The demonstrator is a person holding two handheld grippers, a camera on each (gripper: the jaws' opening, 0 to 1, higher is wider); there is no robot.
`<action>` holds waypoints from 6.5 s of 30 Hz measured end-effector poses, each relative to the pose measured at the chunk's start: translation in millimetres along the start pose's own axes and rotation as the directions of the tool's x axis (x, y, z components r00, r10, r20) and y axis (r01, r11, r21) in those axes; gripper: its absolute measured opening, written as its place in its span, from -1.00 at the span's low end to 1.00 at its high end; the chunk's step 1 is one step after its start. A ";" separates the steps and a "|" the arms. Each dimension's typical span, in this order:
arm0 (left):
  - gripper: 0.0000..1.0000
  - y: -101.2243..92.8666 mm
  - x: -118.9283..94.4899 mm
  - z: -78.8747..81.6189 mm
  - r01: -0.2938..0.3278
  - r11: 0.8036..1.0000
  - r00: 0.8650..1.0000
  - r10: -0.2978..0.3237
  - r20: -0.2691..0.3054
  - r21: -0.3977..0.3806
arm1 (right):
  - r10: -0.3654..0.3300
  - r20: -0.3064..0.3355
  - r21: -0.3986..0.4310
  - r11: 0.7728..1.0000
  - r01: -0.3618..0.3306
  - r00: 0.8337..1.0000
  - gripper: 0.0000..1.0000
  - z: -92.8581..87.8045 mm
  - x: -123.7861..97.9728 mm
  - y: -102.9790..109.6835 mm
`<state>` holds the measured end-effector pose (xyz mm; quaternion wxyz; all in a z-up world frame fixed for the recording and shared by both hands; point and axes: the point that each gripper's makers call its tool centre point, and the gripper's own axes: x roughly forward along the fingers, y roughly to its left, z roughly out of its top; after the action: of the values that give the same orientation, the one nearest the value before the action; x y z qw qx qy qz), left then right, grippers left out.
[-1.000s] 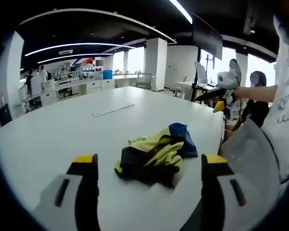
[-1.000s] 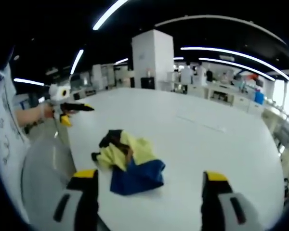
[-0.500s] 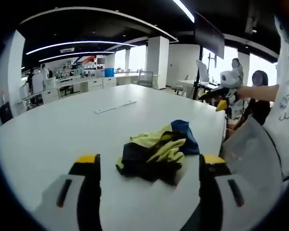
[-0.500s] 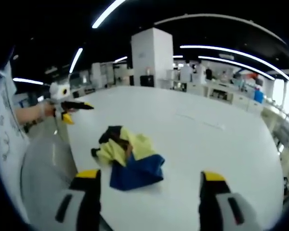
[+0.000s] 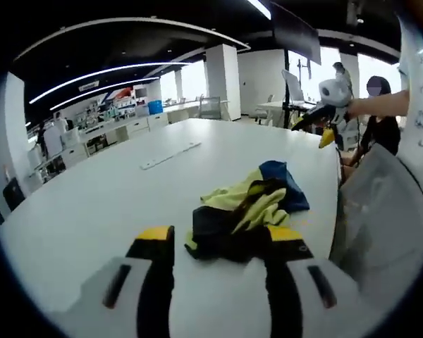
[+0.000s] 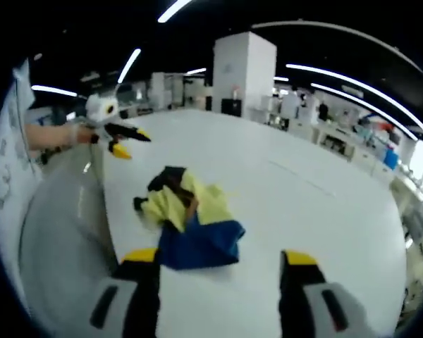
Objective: Fold the garment on the visible template until the final outline fits inside the template.
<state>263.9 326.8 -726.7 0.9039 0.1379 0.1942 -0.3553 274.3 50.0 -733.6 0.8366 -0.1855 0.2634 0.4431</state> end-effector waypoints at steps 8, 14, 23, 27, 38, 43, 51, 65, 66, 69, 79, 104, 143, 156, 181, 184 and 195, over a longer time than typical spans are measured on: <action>-0.44 7.8 27.4 -25.8 0.070 0.986 0.991 -0.051 -0.123 0.152 | 0.058 -0.064 -0.122 0.990 -0.066 0.996 -0.04 -2.3 27.3 5.9; -0.53 6.2 42.5 -30.7 0.096 0.964 0.982 -0.051 -0.184 0.246 | 0.067 -0.097 -0.168 0.982 -0.083 0.993 -0.26 -9.1 49.8 3.2; -0.60 6.1 57.1 -40.2 0.112 0.949 0.975 -0.047 -0.218 0.296 | 0.094 -0.154 -0.319 0.937 -0.140 0.984 -0.51 -16.8 76.7 19.1; -0.69 10.2 61.1 -41.8 0.103 0.936 0.975 -0.029 -0.220 0.336 | 0.080 -0.172 -0.413 0.899 -0.146 0.982 -0.61 -18.1 83.9 22.7; -0.72 11.6 68.8 -52.3 0.097 0.925 0.970 -0.006 -0.241 0.366 | 0.035 -0.167 -0.473 0.874 -0.112 0.985 -0.77 -20.3 91.3 16.3; -0.77 11.9 72.8 -55.2 0.094 0.928 0.968 -0.001 -0.249 0.362 | 0.030 -0.157 -0.456 0.885 -0.099 0.987 -0.88 -19.8 91.6 12.8; -1.00 13.1 72.4 -58.4 0.086 0.946 0.966 -0.003 -0.257 0.314 | 0.019 -0.108 -0.389 0.919 -0.060 0.994 -1.00 -12.9 86.5 6.9; -1.00 25.8 58.8 -37.8 0.017 0.995 0.980 0.004 -0.198 0.101 | -0.016 0.008 -0.108 0.994 0.017 1.000 -1.00 9.6 71.8 -13.6; -1.00 29.9 55.6 -33.7 0.004 0.996 0.982 0.012 -0.189 0.084 | -0.019 0.025 -0.076 0.997 0.021 1.000 -1.00 14.6 68.4 -15.2; -1.00 37.7 46.6 -18.7 -0.018 0.999 0.989 0.023 -0.144 0.035 | -0.022 0.079 0.024 1.000 0.020 0.997 -1.00 29.0 58.6 -20.3; -1.00 49.1 13.2 49.7 -0.060 0.994 0.998 0.062 0.020 -0.086 | -0.033 0.250 0.179 0.984 -0.013 0.968 -1.00 86.2 13.3 -25.9; -1.00 70.0 -80.5 178.4 -0.091 0.992 0.927 0.115 0.358 -0.084 | 0.009 0.517 0.136 0.986 -0.092 0.856 -1.00 203.5 -74.0 -6.2; -1.00 209.5 175.7 8.3 -0.051 0.872 0.995 0.004 -0.097 -0.486 | 0.006 0.114 0.500 0.864 -0.063 0.993 -1.00 87.4 199.7 -194.1; -1.00 211.9 207.9 -33.5 -0.116 0.840 0.982 0.016 -0.190 -0.530 | 0.021 0.004 0.551 0.835 -0.020 1.000 -1.00 52.7 240.4 -195.6; -0.96 215.0 211.0 -37.0 -0.128 0.839 0.980 0.025 -0.198 -0.529 | 0.044 -0.087 0.474 0.881 0.002 0.995 -1.00 38.5 248.9 -192.1; -0.81 217.2 204.9 -27.5 -0.120 0.845 0.983 0.029 -0.180 -0.521 | 0.055 -0.070 0.468 0.883 -0.016 0.996 -0.64 43.2 246.2 -192.0; 0.03 218.5 170.4 -2.0 -0.097 0.901 0.991 0.048 -0.126 -0.422 | 0.073 -0.023 0.410 0.910 -0.058 0.997 0.04 60.6 217.0 -182.6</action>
<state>530.0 382.3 -780.7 0.9123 -0.0366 0.3127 -0.2617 545.9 124.2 -802.8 0.8364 -0.0060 0.3721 0.4024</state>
